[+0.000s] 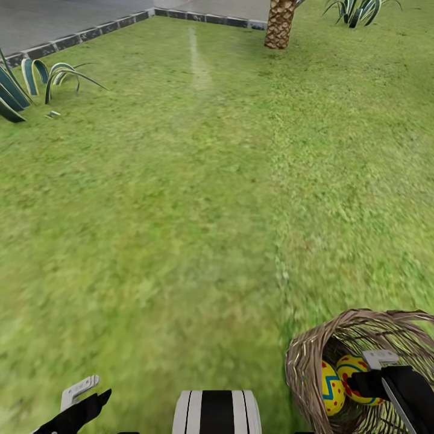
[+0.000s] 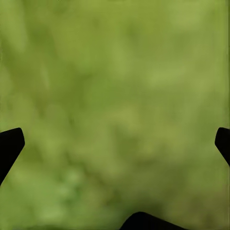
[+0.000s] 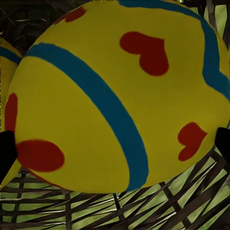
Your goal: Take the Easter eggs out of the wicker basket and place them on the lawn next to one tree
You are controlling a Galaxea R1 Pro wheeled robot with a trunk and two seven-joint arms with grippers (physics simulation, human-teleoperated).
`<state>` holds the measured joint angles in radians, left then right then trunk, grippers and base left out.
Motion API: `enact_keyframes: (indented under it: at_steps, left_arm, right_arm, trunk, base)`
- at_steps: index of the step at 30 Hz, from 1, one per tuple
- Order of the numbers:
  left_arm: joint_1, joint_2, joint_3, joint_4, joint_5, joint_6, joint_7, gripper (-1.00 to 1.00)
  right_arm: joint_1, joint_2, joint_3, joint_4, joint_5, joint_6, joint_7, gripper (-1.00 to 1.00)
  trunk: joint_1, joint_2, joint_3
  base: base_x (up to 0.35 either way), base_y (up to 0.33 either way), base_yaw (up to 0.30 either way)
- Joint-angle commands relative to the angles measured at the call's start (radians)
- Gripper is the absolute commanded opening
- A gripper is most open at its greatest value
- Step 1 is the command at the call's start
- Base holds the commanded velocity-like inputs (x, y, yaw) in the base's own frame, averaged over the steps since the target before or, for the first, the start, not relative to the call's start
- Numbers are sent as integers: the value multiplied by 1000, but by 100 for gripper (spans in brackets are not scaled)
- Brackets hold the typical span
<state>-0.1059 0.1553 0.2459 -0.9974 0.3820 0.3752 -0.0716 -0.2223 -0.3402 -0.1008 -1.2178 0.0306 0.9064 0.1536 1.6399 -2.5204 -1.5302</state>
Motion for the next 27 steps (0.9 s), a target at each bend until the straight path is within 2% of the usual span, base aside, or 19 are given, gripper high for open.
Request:
enact_keyframes:
  at_steps: [1,23,24,27]
  left_arm:
    - [0,0,3,-3,6,7,-4,100]
    - [-1,0,3,-15,5,7,-3,100]
    - [-1,0,3,-15,5,7,-3,100]
    - [-1,0,3,-15,5,7,-4,100]
  right_arm:
    - [0,0,-2,-1,18,3,4,100]
    - [0,0,-1,-2,18,2,4,100]
    - [0,0,-1,-2,18,0,4,-100]
    - [0,0,-3,-2,19,1,4,-100]
  trunk:
    - [0,0,-1]
    - [0,0,-5]
    - [0,0,-5]
    - [0,0,-5]
  base:
    - [0,0,0]
    - [0,0,0]
    - [0,0,0]
    - [0,0,0]
